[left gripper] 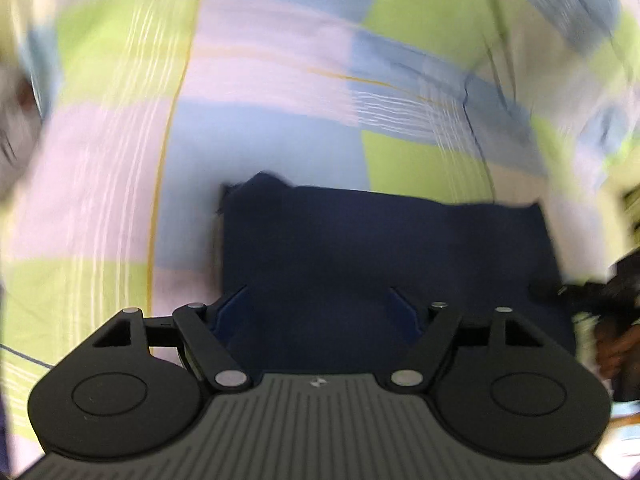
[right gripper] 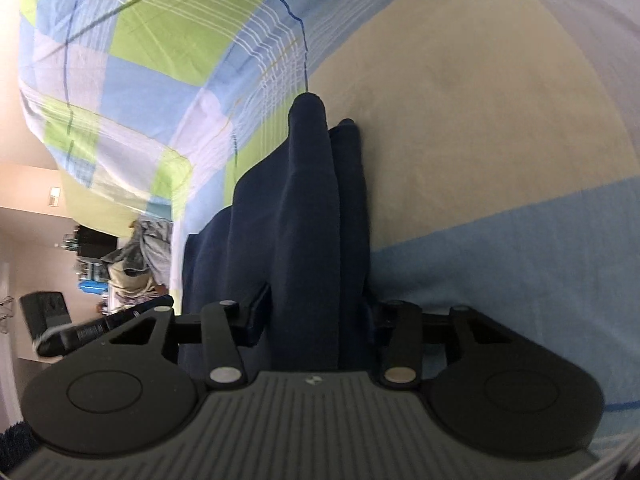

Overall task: Fold clothes
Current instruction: 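Grasp the folded top's corners with the left gripper while the right grasps the other corner, then lift the folded top with both grippers and carry it to the white chair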

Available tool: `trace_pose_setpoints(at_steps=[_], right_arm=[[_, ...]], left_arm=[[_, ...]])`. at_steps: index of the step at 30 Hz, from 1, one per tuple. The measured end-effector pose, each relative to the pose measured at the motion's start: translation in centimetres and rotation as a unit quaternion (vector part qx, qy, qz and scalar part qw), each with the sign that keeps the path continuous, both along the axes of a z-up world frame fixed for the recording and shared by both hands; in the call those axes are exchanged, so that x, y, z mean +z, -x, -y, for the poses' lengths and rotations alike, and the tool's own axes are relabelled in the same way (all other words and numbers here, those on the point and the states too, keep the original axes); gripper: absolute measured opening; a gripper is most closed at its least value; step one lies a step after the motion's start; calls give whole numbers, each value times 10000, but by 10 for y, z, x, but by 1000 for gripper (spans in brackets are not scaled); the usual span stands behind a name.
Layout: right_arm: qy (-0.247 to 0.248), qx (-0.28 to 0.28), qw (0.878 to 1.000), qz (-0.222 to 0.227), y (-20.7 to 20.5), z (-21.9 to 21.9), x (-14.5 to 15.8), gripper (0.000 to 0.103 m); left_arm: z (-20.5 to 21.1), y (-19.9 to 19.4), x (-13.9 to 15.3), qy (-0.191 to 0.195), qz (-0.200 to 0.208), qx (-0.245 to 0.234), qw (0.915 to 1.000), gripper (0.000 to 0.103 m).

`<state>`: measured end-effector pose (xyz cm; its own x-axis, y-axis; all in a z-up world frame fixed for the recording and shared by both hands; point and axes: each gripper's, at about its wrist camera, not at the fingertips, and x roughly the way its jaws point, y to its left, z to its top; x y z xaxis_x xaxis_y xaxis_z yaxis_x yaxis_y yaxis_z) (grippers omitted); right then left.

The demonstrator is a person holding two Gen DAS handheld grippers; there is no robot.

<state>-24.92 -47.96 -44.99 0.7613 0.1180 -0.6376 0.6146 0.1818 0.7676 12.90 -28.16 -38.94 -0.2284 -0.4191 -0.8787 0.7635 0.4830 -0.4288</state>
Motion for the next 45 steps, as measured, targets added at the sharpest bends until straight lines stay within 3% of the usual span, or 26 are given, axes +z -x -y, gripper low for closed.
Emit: trace_pose_setpoints(at_steps=[1, 2, 4, 11, 14, 15, 20, 22, 24, 28, 30, 31, 32, 33, 38, 39, 45], right_arm=[[6, -14, 10000, -33, 0, 0, 0, 42], [12, -28, 10000, -65, 1, 0, 0, 42], [19, -67, 9999, -142, 1, 0, 0, 44], [182, -152, 9987, -452, -7, -6, 6, 54], [228, -217, 9982, -517, -10, -8, 7, 57], [240, -223, 9981, -524, -11, -8, 7, 58], [298, -271, 9977, -539, -12, -11, 7, 60], [312, -290, 9977, -520, -11, -11, 7, 60], [317, -297, 9978, -498, -12, -12, 6, 60], [301, -315, 9983, -381, -11, -12, 4, 60], [308, -301, 9985, -342, -11, -12, 4, 58], [309, -299, 9986, -307, -10, -12, 4, 57], [313, -291, 9987, -279, -8, -12, 3, 54], [315, -286, 9988, -250, -7, -12, 3, 50], [361, -326, 9988, -68, -3, -12, -1, 35], [390, -313, 9987, -45, -4, -13, 0, 31], [907, -260, 9953, -193, -12, -26, 37, 24]], left_arm=[[-4, -14, -12, -41, -250, 134, 9996, 61], [-8, -22, -18, -48, -364, 236, 9990, 57], [-18, -38, -24, 128, -715, 363, 9967, 57], [-30, -46, -26, 255, -692, -75, 9972, 59], [-33, -50, -34, 321, -1006, -60, 9944, 62], [-34, -52, -42, 371, -1291, -28, 9909, 63], [-30, -56, -57, 623, -1853, -61, 9807, 64], [-36, -63, -64, 829, -2343, 122, 9685, 61], [-40, -66, -73, 1079, -2900, 266, 9506, 60], [-36, -60, -67, 1147, -2723, -103, 9553, 57], [-39, -61, -65, 1212, -2667, -156, 9560, 46], [-41, -61, -62, 1166, -2465, -229, 9618, 31], [-42, -60, -59, 1118, -2260, -306, 9672, 24], [-40, -56, -55, 1069, -2053, -418, 9719, 24], [-30, -41, -40, 999, -1534, -792, 9799, 15], [-32, -40, -34, 1028, -1463, -819, 9805, 15], [-31, -23, 2, 1108, -1149, -1114, 9809, 13]])
